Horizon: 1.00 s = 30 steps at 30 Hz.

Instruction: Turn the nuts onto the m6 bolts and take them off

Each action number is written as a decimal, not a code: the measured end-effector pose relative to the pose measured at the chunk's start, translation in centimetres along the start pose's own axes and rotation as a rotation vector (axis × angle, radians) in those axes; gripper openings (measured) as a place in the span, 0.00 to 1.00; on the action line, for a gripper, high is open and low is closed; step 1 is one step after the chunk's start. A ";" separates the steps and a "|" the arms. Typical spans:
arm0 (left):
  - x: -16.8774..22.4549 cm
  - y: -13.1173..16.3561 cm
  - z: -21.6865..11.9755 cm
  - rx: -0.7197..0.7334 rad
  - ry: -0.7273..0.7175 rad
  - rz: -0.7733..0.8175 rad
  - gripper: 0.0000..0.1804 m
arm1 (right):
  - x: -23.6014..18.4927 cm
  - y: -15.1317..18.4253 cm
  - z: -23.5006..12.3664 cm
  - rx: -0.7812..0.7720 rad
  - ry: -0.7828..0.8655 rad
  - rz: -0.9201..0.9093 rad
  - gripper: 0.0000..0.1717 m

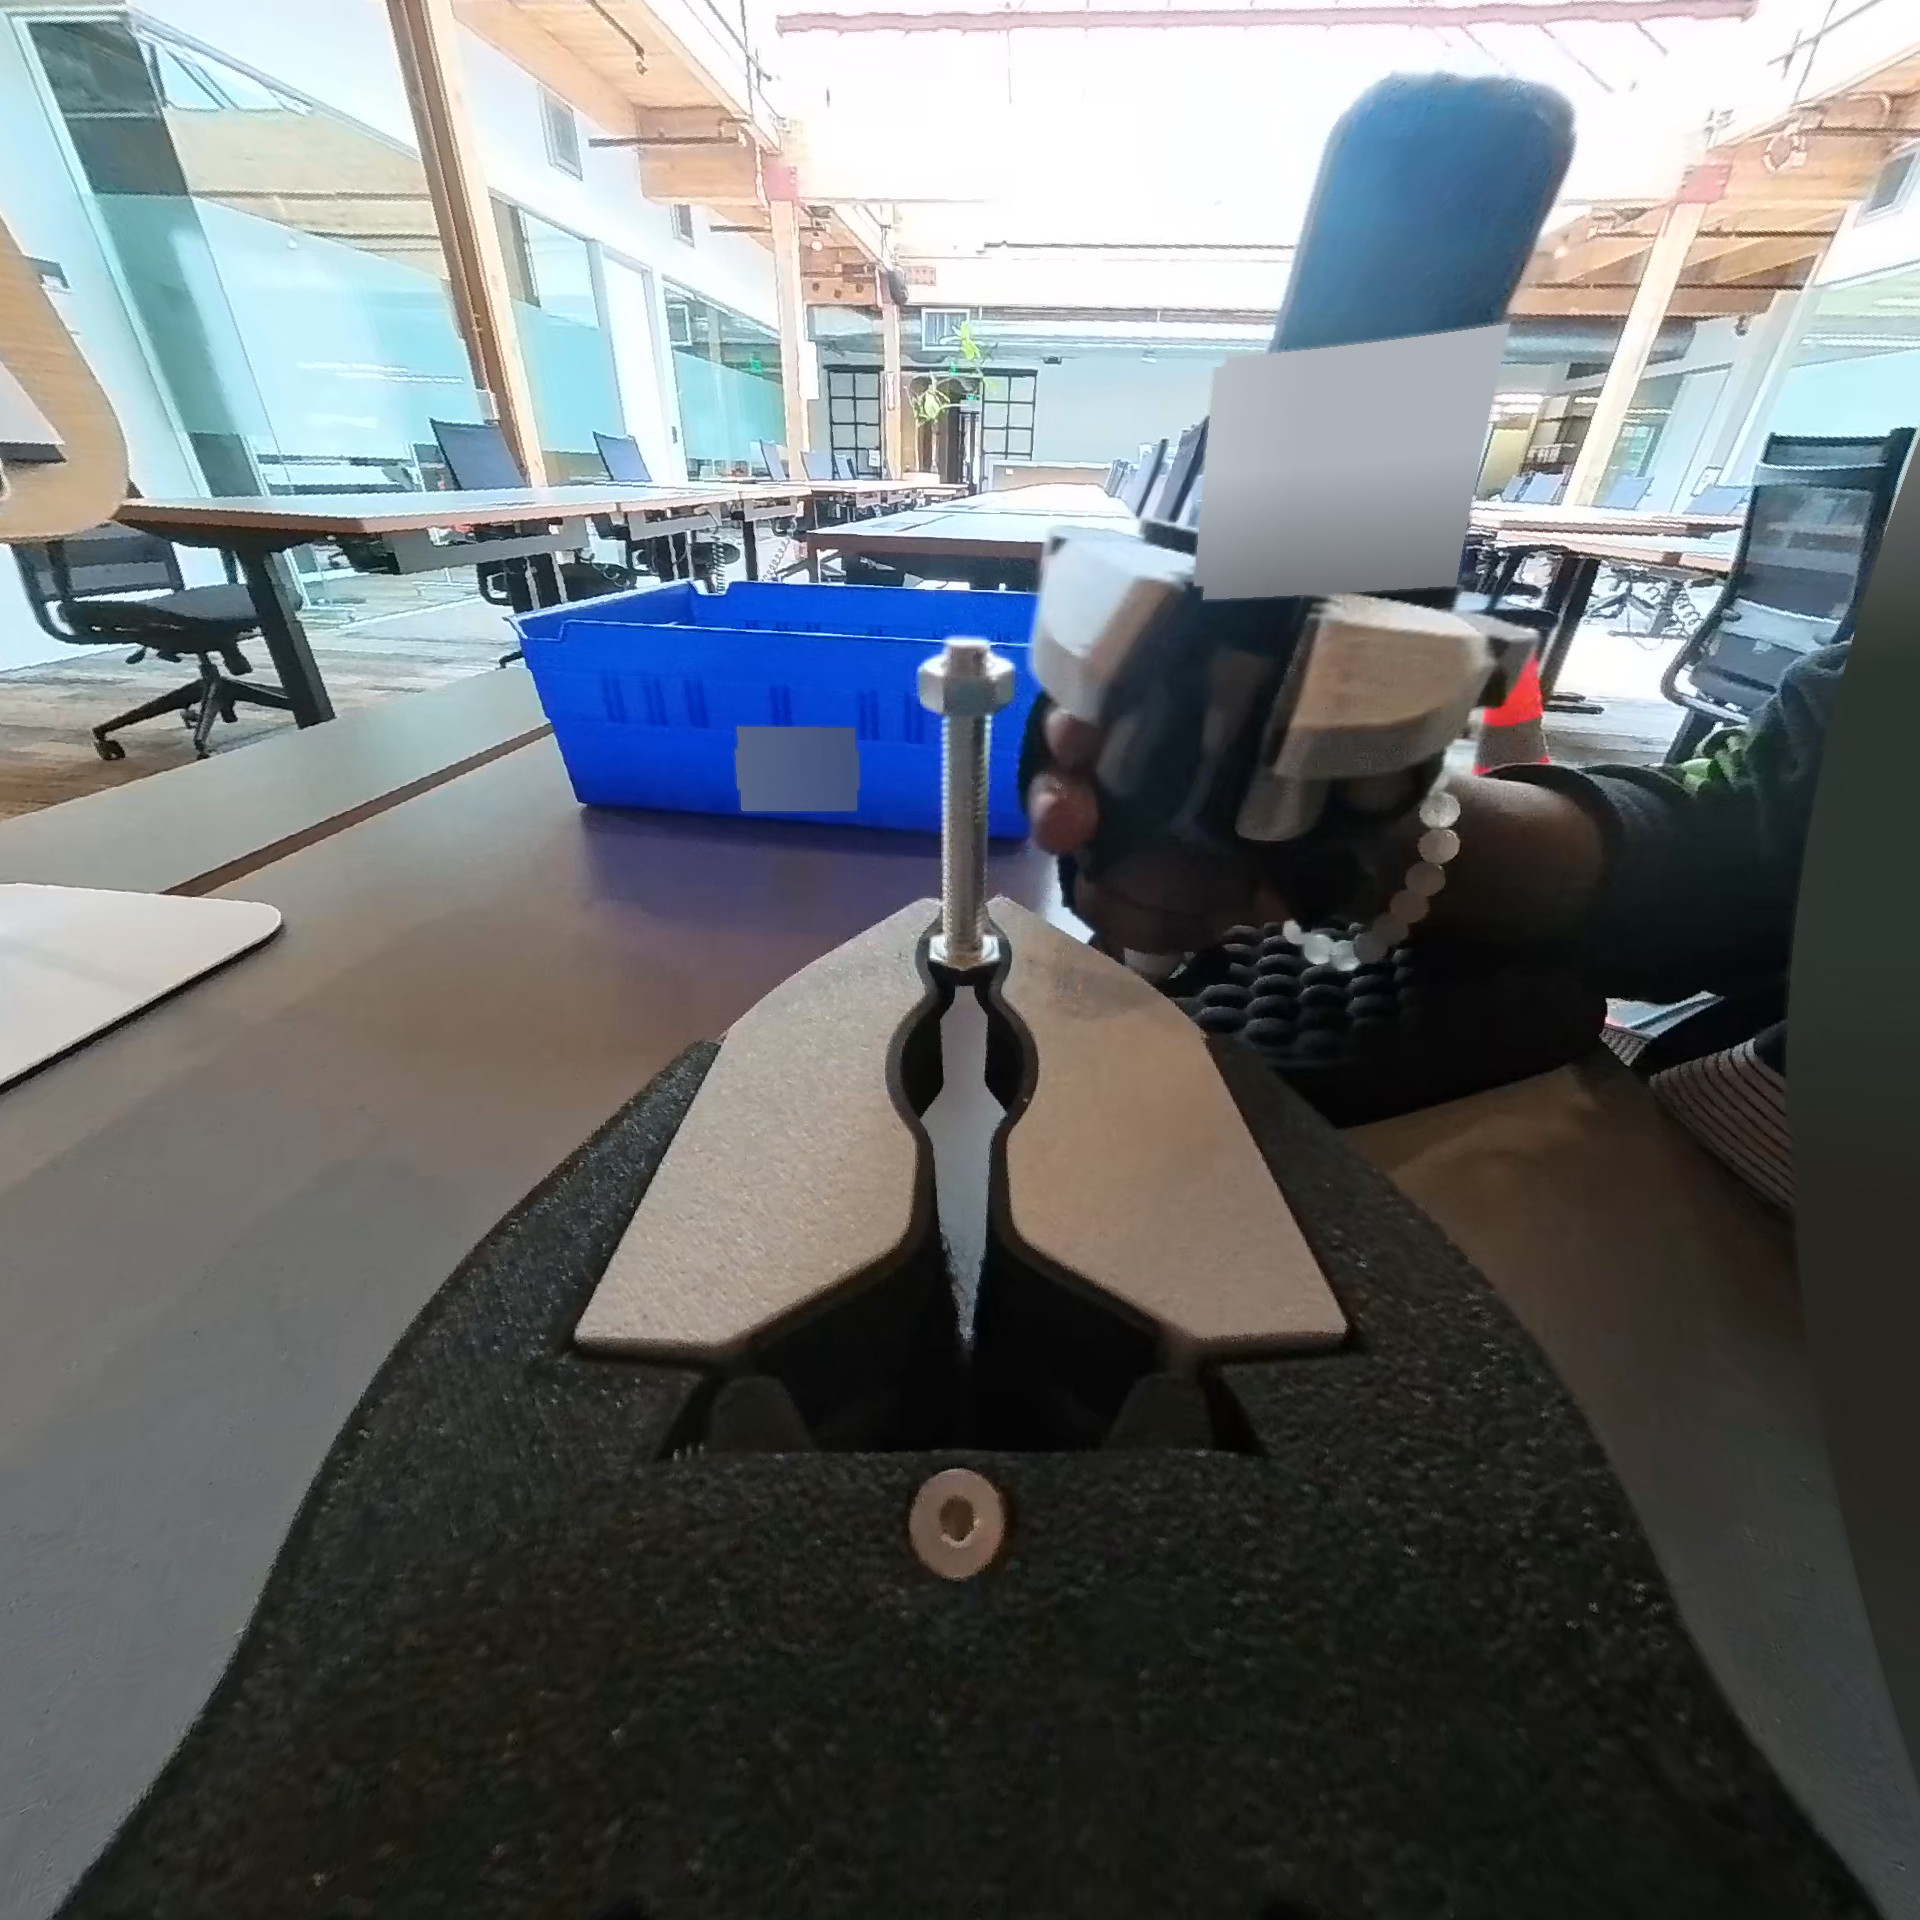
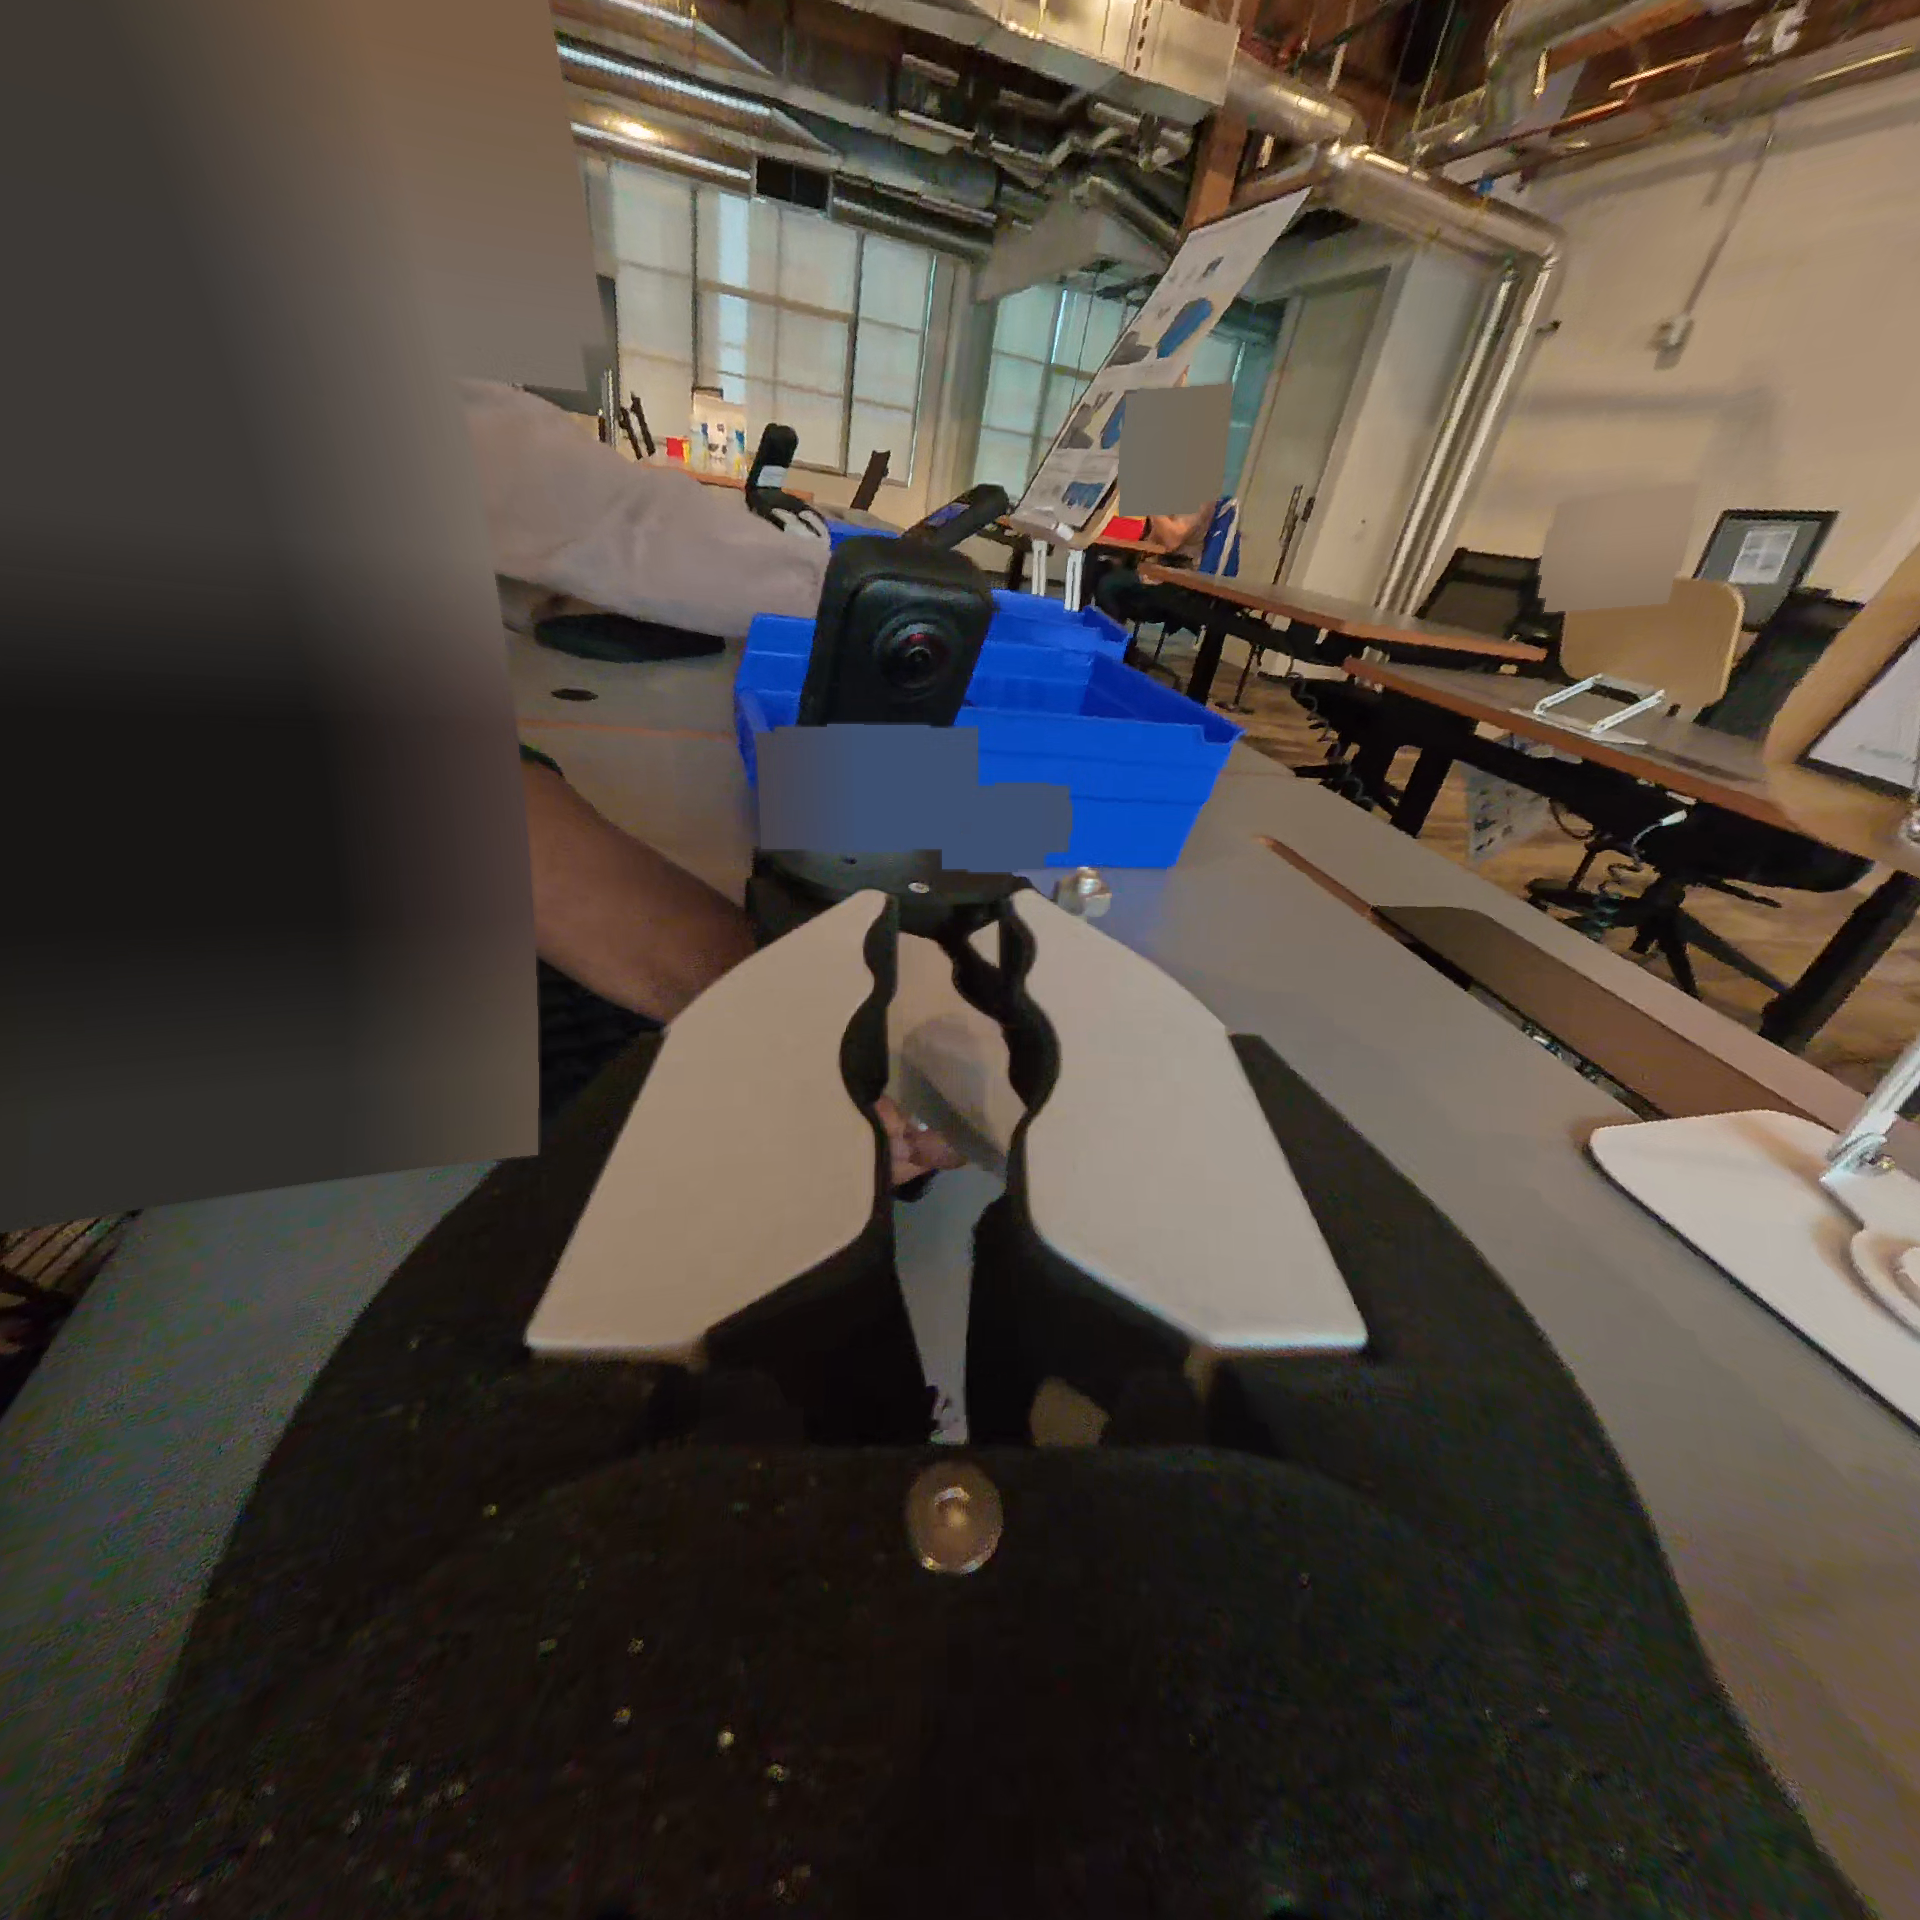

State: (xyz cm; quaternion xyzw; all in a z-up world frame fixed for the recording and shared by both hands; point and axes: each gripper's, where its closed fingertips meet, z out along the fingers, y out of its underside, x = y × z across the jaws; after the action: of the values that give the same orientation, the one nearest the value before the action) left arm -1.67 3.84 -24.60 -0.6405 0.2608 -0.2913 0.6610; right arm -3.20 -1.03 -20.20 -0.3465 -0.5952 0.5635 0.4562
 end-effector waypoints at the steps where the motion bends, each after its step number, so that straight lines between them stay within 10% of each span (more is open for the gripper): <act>1: 0.1 0.0 0.0 -0.003 0.004 0.005 0.01 | 0.4 -0.1 0.1 0.009 0.019 0.014 0.16; 5: 0.3 0.2 0.1 -0.017 0.008 0.020 0.01 | 0.6 0.3 0.4 -0.002 0.022 0.037 0.32; 11: 0.0 0.1 0.0 -0.007 -0.006 -0.003 0.01 | 0.1 -0.4 -0.2 0.030 0.016 -0.033 0.08; 17: 0.2 0.2 0.1 -0.022 -0.005 0.014 0.01 | 0.8 -0.1 0.3 0.031 0.044 -0.003 0.35; 21: -0.1 0.2 0.0 -0.018 -0.020 0.000 0.01 | -0.1 0.4 0.1 -0.016 0.009 -0.054 0.09; 24: -0.2 0.2 0.0 -0.019 -0.022 -0.003 0.01 | 0.3 0.3 0.0 -0.014 0.030 -0.044 0.08; 30: -0.1 0.2 0.0 -0.023 -0.019 0.001 0.01 | 0.8 0.1 0.2 0.020 0.059 -0.038 0.29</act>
State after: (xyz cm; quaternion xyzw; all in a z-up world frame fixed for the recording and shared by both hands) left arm -1.69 3.92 -24.82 -0.6508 0.2583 -0.2818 0.6560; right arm -3.67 -0.35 -20.14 -0.3473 -0.5822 0.5502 0.4875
